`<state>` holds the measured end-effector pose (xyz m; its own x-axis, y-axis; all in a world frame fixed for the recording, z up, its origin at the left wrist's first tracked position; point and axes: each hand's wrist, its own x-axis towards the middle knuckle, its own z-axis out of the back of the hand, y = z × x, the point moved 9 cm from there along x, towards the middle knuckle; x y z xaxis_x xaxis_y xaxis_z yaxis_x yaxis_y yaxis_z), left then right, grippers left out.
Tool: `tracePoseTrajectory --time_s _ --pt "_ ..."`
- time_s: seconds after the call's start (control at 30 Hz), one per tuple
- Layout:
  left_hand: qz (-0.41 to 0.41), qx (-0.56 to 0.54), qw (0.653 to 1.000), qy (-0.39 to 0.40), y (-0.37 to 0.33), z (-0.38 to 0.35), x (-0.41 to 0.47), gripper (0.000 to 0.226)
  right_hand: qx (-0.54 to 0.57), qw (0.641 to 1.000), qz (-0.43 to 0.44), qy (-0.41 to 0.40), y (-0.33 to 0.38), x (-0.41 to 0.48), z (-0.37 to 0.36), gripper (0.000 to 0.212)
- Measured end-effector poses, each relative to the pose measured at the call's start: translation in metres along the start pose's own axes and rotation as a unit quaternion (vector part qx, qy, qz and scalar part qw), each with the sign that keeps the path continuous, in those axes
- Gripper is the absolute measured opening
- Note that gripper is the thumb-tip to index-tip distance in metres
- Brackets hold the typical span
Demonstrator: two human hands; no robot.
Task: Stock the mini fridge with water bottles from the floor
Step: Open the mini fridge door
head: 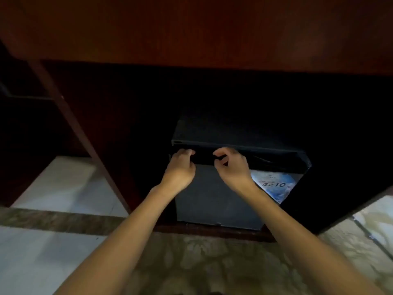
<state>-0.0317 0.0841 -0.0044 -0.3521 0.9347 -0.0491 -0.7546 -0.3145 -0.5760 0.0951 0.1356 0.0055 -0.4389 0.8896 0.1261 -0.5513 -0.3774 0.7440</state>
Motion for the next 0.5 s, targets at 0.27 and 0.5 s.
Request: tracePoseTrajectory --time_s 0.27,0.5 --pt "-0.044 0.195 0.977 -0.073 0.016 -0.047 0.023 0.053 -0.222 0.963 0.14 -0.063 -0.021 0.011 -0.048 0.035" --pt "-0.066 0.216 0.97 -0.093 0.02 -0.052 0.013 0.058 -0.239 0.962 0.133 -0.026 -0.021 0.005 -0.058 0.041"
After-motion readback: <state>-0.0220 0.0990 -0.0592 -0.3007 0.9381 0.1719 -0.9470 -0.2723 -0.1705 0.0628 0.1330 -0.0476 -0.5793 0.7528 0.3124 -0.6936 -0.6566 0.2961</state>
